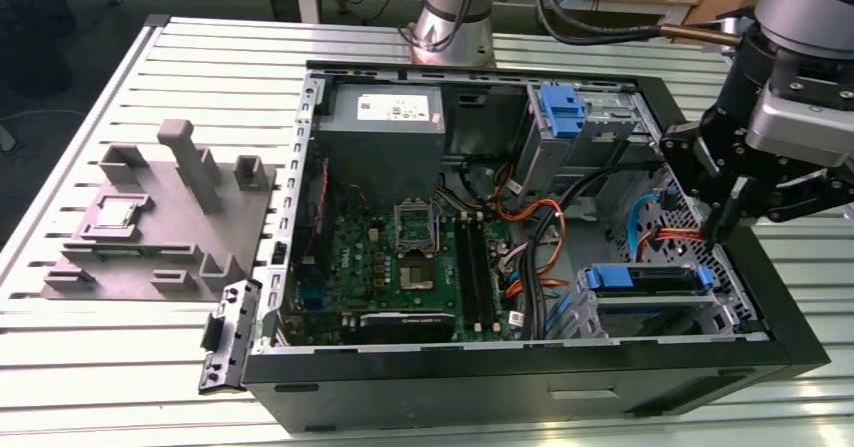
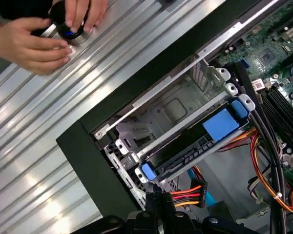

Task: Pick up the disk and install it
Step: 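Insert the first disk wire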

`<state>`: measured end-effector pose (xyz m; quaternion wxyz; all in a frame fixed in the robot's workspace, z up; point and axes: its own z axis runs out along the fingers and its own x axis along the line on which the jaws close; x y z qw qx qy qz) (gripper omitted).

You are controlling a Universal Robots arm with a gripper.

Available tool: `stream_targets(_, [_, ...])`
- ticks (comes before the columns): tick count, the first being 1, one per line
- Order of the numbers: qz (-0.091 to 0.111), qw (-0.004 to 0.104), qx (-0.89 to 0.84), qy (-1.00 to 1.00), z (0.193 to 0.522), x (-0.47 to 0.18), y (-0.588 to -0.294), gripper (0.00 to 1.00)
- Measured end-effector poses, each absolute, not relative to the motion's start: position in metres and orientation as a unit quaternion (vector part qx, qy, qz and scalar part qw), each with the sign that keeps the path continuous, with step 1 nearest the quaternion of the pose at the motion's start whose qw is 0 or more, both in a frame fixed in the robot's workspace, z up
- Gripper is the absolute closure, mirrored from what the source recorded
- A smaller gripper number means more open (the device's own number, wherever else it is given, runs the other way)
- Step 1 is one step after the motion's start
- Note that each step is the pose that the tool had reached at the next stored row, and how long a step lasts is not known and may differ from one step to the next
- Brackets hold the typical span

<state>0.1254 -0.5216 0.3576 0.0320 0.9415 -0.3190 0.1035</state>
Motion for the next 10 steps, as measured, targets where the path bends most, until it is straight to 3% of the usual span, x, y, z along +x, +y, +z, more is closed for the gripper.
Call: stream_targets(10, [0.1,0.041,0.909,-0.403,0.3564,0.1254,-0.5216,0.84])
